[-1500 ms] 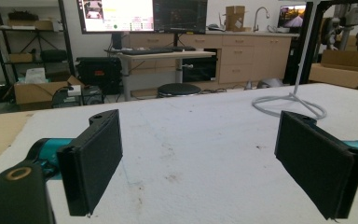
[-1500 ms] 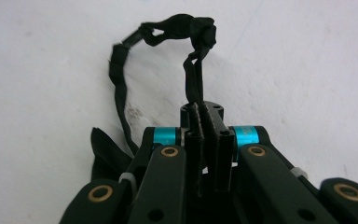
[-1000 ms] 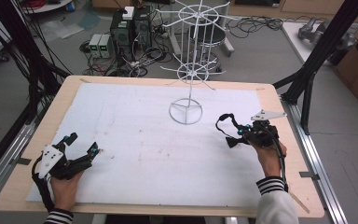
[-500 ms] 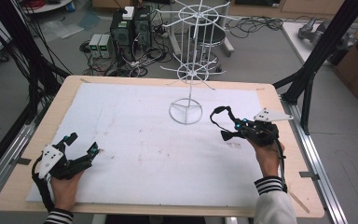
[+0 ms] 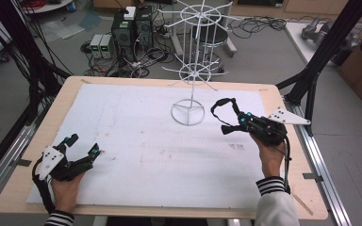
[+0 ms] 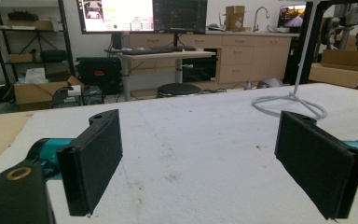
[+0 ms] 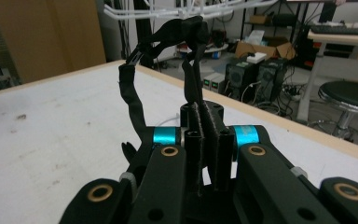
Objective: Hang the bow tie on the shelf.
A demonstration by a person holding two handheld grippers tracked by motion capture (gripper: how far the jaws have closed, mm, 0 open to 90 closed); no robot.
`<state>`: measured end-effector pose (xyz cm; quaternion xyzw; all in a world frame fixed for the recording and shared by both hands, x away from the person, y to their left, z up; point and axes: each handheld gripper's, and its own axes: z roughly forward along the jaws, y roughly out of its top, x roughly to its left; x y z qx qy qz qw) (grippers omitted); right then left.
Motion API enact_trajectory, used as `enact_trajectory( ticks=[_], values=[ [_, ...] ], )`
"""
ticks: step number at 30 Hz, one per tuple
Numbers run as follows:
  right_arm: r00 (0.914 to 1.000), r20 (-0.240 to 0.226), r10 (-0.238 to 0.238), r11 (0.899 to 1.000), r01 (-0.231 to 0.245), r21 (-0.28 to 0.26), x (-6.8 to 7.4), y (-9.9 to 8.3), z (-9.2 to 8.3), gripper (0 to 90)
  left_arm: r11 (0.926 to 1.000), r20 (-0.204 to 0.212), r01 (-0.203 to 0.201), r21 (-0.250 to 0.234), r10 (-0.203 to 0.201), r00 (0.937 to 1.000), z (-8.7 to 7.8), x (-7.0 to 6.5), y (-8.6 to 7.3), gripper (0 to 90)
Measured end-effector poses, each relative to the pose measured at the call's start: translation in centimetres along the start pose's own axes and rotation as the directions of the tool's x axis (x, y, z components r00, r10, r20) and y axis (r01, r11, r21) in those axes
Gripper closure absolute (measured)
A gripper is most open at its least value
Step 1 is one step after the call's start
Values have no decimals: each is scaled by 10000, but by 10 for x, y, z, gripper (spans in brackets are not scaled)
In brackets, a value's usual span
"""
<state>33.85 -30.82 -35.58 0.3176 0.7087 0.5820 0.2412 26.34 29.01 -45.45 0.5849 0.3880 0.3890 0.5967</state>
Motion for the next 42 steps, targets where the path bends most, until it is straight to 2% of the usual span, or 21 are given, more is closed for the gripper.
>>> enact_trajectory(
  ticks=[4,16,19,32,42],
  values=[
    [9999,-119,-64,9987,58,-501,3,3,-1,867,10000,-6,2,1,-2,10000,0,0,0,152],
    [9999,154,-34,9979,44,-645,6,15,14,867,10000,-1,10,4,-10,10000,0,0,0,152],
    [9997,227,-78,9961,97,-873,7,20,19,867,10000,-10,14,16,-14,10000,0,0,0,152],
    [9978,663,63,9974,-15,-716,3,30,40,867,10000,-11,40,5,-40,10000,0,0,0,152],
    [9957,753,539,9962,-485,-722,-2,30,55,867,10000,-6,47,14,-47,10000,0,0,0,152]
  ],
)
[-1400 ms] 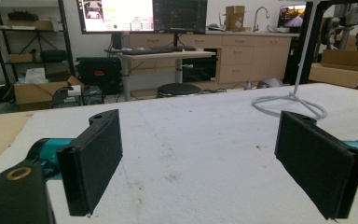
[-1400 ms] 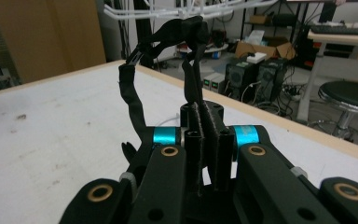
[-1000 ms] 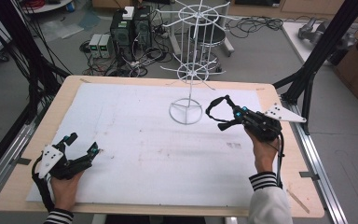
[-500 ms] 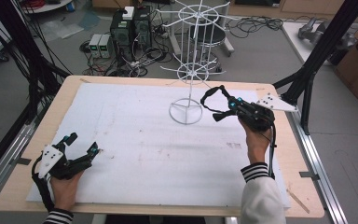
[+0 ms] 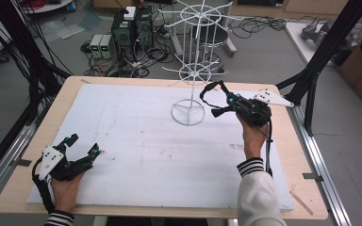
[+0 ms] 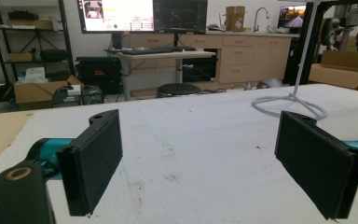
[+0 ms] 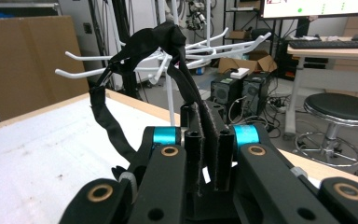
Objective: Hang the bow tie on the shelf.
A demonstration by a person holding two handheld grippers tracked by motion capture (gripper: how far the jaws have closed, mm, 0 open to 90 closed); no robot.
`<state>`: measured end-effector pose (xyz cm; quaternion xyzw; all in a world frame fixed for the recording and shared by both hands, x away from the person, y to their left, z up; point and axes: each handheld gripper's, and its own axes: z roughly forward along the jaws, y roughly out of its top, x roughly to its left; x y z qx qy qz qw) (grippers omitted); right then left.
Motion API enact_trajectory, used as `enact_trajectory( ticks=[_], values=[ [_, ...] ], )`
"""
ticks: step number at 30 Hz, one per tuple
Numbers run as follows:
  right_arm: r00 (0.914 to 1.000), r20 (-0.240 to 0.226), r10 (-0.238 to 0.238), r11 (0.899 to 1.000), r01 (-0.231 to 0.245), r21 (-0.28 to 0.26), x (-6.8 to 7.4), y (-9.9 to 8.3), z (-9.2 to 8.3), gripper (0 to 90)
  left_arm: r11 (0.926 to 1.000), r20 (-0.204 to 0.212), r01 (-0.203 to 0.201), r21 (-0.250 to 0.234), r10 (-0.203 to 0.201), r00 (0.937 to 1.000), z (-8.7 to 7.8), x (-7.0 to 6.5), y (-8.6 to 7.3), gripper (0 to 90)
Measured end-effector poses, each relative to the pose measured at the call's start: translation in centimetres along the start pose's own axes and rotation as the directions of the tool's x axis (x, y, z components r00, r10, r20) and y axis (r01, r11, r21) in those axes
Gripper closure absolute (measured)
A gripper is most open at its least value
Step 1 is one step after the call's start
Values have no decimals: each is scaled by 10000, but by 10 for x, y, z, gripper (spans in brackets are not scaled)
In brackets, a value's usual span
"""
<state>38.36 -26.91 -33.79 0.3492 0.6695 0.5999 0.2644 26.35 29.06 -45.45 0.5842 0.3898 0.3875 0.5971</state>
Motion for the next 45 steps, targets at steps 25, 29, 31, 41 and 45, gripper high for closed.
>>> enact_trajectory(
  ticks=[25,29,31,41,45],
  values=[
    [9997,220,65,9957,-85,927,3,-6,32,866,10000,8,53,-23,-53,10000,0,0,0,152],
    [9998,192,75,9950,-94,998,3,-8,34,865,10000,6,52,-25,-52,10000,0,0,0,152],
    [9998,200,29,9932,-52,1159,4,-9,35,861,10000,0,50,-34,-50,10000,0,0,0,152],
    [9997,249,9,9867,-50,1622,6,-14,42,397,10000,5,27,-16,-27,10000,0,0,0,152],
    [9970,709,299,9705,-460,2369,7,-19,45,101,10000,10,15,2,-15,10000,0,0,0,152]
  ],
)
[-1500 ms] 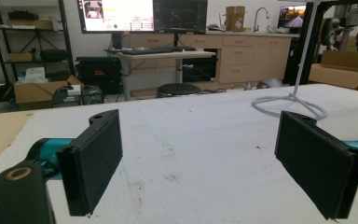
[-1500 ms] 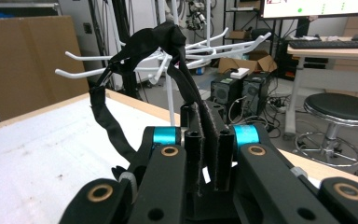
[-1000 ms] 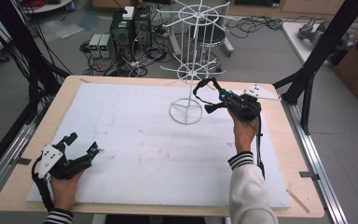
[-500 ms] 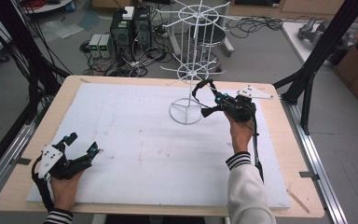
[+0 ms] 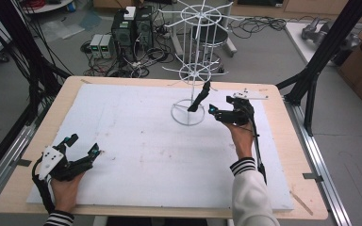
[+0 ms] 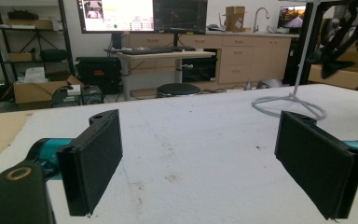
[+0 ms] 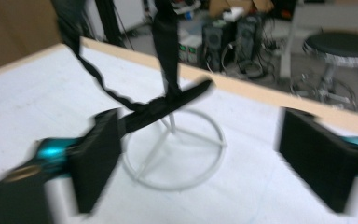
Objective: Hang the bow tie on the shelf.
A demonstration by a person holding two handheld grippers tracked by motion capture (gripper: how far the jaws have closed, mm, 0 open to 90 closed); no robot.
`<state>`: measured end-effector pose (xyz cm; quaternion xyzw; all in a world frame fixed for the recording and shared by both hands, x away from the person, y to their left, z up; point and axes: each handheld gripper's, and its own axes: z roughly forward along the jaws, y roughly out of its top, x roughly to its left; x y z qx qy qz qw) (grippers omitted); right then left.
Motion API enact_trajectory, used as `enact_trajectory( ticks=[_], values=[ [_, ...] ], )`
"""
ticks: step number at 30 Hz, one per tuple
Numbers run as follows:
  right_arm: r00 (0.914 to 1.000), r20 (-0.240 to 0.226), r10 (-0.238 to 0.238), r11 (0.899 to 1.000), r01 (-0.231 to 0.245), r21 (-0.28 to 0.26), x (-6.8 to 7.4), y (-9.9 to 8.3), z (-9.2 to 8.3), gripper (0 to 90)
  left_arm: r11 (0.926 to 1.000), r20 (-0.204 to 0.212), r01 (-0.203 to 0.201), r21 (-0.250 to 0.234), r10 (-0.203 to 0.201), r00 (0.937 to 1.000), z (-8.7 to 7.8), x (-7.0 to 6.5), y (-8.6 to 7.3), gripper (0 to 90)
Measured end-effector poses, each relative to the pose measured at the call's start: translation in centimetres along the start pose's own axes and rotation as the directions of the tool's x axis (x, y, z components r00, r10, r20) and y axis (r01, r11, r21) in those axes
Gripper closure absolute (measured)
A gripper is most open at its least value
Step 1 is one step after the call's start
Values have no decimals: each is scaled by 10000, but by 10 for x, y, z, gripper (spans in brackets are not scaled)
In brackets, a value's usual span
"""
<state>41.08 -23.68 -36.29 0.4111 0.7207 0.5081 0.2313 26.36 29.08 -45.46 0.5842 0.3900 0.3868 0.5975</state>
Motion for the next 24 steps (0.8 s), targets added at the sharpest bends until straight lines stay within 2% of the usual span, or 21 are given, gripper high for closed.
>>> enact_trajectory(
  ticks=[2,4,5,7,10,13,15,18,21,24],
  values=[
    [9998,219,2,9998,-7,196,1,-1,0,96,10000,-2,-4,1,4,10000,0,0,0,152],
    [9999,140,-9,9997,6,230,3,-3,-3,88,10000,-11,-4,-13,4,10000,0,0,0,152],
    [9999,133,-17,9996,13,293,5,-3,-4,20,10000,-9,-8,-10,8,10000,0,0,0,153],
    [9999,106,-131,9988,126,464,10,-4,-8,4,10000,-16,-13,-9,13,10000,0,0,0,153],
    [9988,70,-479,9985,477,282,16,-8,-16,5,10000,-13,-4,2,4,10000,0,0,0,153],
    [9984,20,-567,9981,567,261,19,-13,-23,5,10000,-21,-36,1,36,10000,0,0,0,153],
    [9988,-27,-480,9988,480,-92,22,-18,-30,5,10000,-26,-35,-14,35,10000,0,-1,0,153],
    [9988,-72,-490,9987,491,146,27,-20,-37,4,10000,-14,-59,-23,59,10000,0,-1,0,153],
    [9974,-132,-706,9955,697,-639,35,-26,-49,4,10000,-13,-54,-19,54,10000,0,-1,0,153],
    [9968,-106,-794,9922,780,-971,42,-36,-61,4,10000,2,-54,-16,54,10000,0,-1,0,153]
  ],
)
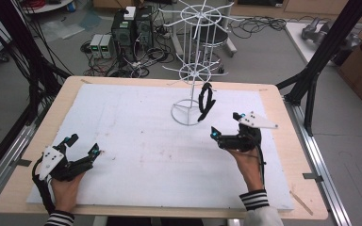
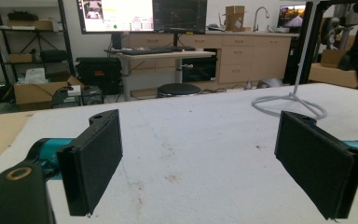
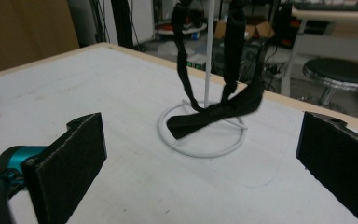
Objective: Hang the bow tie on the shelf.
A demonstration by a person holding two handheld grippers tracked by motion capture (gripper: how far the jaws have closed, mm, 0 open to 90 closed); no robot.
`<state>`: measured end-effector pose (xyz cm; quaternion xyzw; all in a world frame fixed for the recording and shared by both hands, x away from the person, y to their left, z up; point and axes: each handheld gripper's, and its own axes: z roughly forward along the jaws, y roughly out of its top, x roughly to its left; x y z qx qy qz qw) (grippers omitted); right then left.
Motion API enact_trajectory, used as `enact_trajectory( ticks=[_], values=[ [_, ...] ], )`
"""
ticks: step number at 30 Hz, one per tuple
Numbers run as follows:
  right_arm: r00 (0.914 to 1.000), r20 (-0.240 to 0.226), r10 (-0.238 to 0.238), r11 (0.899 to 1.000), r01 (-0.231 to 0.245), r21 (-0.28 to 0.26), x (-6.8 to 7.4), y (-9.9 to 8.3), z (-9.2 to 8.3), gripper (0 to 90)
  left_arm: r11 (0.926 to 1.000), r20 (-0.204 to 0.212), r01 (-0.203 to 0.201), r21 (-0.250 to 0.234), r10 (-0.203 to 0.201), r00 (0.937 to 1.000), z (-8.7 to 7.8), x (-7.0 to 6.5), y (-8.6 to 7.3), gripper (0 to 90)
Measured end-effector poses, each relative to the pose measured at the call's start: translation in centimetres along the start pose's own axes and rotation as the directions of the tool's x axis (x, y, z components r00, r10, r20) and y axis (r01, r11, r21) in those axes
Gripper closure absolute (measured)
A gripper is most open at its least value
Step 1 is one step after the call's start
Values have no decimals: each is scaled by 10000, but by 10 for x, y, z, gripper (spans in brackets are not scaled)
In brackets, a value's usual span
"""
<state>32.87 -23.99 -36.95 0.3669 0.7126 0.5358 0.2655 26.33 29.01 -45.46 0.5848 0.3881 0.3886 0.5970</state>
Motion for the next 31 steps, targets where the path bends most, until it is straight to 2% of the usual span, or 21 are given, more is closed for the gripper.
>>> enact_trajectory(
  ticks=[5,9,13,21,22,24,29,31],
  values=[
    [9995,312,1,9965,25,-838,15,-24,-27,4,10000,25,-11,-3,11,10000,0,0,0,151],
    [9981,580,-182,9881,268,-1515,18,-45,-43,4,10000,54,-78,13,78,10000,0,0,0,151],
    [9967,792,-196,9849,329,-1703,14,-63,-50,4,10000,61,-85,1,85,9999,-1,0,0,151],
    [9924,1220,149,9762,119,-2165,12,-94,-57,5,10000,75,-81,-6,81,9999,0,-1,0,151],
    [9923,1233,129,9752,148,-2207,11,-96,-56,5,10000,81,-76,7,76,9999,0,-1,0,151],
    [9929,1182,142,9803,95,-1975,11,-100,-54,5,10000,82,-79,6,79,9999,0,-1,0,151],
    [9932,1163,94,9799,140,-1988,10,-102,-54,5,10000,72,-89,8,89,9999,0,0,0,151],
    [9911,1331,26,9800,239,-1974,11,-102,-53,5,9999,74,-134,-4,134,9999,-1,0,0,151]
  ],
)
